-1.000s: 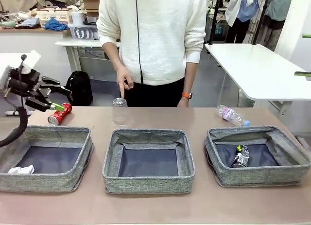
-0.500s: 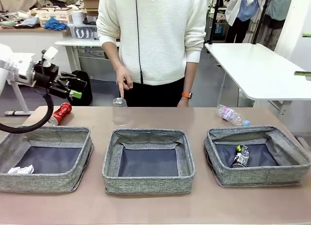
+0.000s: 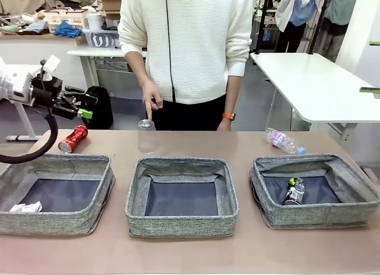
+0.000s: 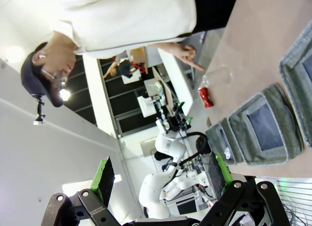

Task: Sort the waste into the appropriate baskets.
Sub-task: Pick up the waste item pointed out by the person.

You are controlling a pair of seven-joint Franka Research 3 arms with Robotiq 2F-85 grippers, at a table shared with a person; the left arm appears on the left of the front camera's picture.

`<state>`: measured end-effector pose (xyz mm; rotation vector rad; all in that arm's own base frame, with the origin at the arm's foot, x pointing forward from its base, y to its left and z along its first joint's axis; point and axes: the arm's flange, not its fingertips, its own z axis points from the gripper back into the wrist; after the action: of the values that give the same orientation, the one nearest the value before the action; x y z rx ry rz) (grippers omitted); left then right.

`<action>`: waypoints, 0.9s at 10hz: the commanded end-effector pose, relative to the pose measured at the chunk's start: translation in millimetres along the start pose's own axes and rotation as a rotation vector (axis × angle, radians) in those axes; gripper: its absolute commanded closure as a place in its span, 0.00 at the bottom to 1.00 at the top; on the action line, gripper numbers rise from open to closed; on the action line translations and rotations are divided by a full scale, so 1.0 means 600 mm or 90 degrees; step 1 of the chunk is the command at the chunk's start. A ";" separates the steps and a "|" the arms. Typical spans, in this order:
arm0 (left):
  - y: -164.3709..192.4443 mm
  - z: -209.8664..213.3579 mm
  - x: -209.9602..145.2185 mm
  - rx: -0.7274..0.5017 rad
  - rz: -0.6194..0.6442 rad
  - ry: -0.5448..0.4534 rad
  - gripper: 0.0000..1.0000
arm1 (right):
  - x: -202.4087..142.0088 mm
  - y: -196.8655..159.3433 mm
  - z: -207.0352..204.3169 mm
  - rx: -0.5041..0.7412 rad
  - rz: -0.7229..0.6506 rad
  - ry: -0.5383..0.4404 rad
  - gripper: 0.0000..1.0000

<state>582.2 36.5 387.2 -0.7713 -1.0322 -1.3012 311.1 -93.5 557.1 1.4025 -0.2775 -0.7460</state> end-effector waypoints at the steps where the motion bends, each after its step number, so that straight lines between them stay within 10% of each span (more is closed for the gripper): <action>1: 0.036 -0.040 -0.023 0.036 0.018 0.013 0.00 | 0.003 0.003 -0.004 0.016 0.013 0.003 0.00; 9: 0.129 -0.213 -0.071 -0.068 0.079 0.106 0.00 | 0.003 0.003 -0.004 0.016 0.013 0.003 0.00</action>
<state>675.0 -49.6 306.5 -0.7796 -0.8106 -1.2966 311.1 -93.5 557.1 1.4025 -0.2776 -0.7460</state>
